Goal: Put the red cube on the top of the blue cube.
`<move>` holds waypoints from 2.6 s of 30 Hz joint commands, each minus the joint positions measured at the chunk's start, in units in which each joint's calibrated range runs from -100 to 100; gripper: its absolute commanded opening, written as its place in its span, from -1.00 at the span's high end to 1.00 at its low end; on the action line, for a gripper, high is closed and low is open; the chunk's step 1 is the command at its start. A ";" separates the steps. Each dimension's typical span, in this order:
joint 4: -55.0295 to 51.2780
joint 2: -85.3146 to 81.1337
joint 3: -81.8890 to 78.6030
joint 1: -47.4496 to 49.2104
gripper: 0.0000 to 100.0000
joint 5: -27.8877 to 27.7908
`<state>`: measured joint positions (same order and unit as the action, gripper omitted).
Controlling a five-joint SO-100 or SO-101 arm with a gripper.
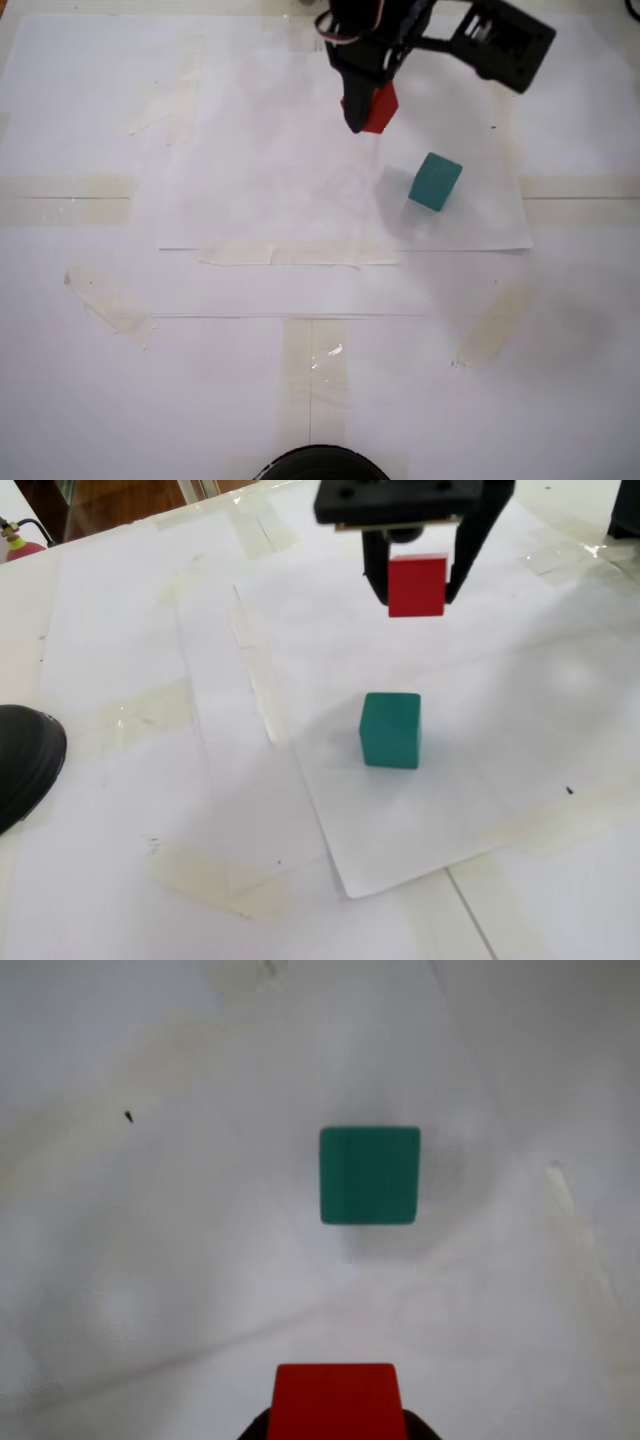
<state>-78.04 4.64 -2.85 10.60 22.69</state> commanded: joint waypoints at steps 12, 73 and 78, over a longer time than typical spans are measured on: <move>-3.78 4.80 17.15 4.62 0.73 2.34; -8.18 25.66 44.29 6.66 0.73 2.98; -8.10 26.00 44.38 6.58 0.72 2.98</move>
<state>-86.58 31.45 36.74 18.27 25.86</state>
